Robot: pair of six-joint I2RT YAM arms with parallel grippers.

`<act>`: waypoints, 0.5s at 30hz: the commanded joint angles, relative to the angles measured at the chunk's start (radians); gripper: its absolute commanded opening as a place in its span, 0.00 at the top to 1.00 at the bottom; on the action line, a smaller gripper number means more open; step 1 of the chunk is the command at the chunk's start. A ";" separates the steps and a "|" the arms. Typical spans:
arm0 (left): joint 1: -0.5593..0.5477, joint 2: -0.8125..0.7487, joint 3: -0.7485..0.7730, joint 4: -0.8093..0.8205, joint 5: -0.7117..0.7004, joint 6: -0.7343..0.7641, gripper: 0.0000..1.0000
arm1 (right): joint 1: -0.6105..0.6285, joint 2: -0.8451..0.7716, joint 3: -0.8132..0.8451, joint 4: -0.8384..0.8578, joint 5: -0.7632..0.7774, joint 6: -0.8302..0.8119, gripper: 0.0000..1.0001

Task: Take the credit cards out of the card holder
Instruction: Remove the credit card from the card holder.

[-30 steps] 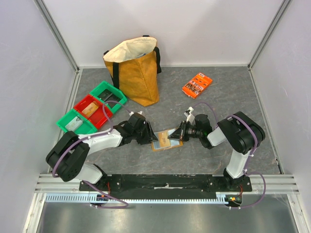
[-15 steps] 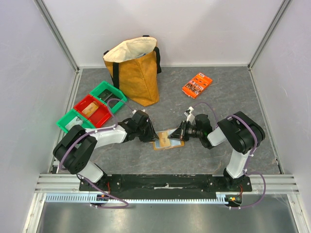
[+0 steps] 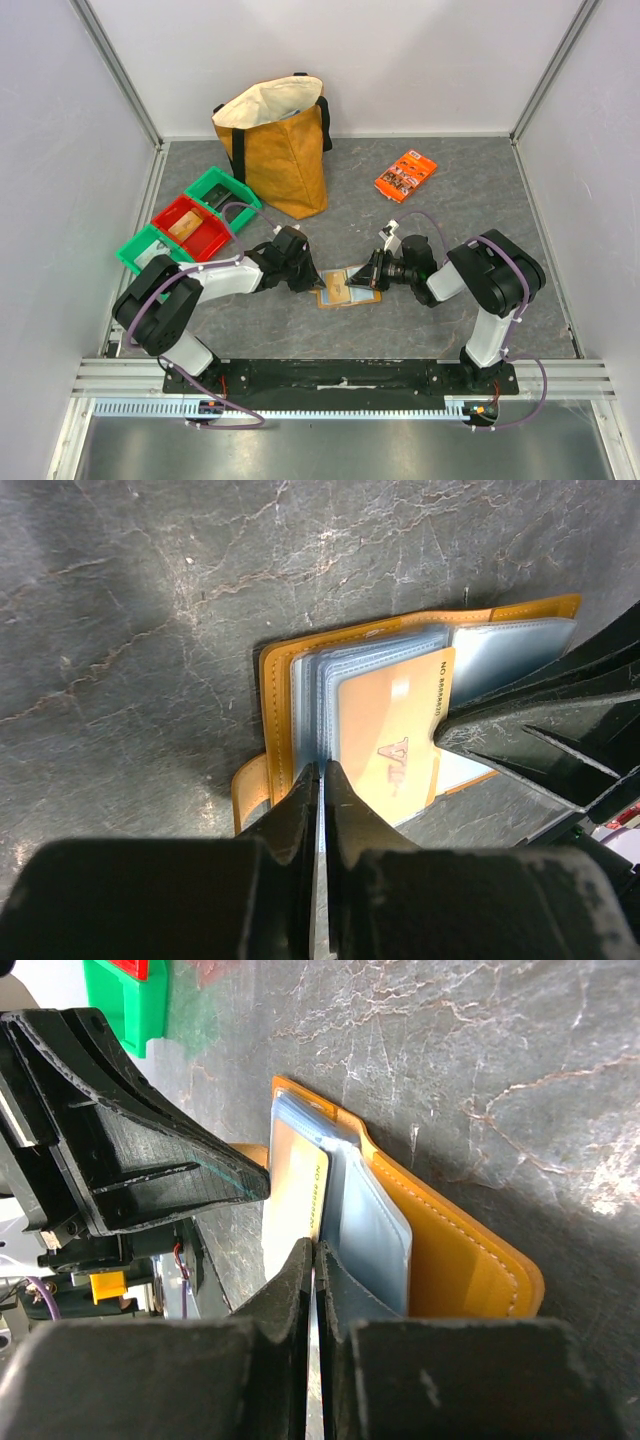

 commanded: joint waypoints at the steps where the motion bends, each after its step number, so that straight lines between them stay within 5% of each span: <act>1: 0.001 0.047 -0.026 -0.063 -0.055 0.023 0.94 | -0.003 0.013 -0.012 0.068 -0.004 0.016 0.91; 15: 0.001 0.052 -0.036 -0.074 -0.064 0.023 0.98 | -0.050 0.008 -0.036 0.096 -0.025 0.024 1.00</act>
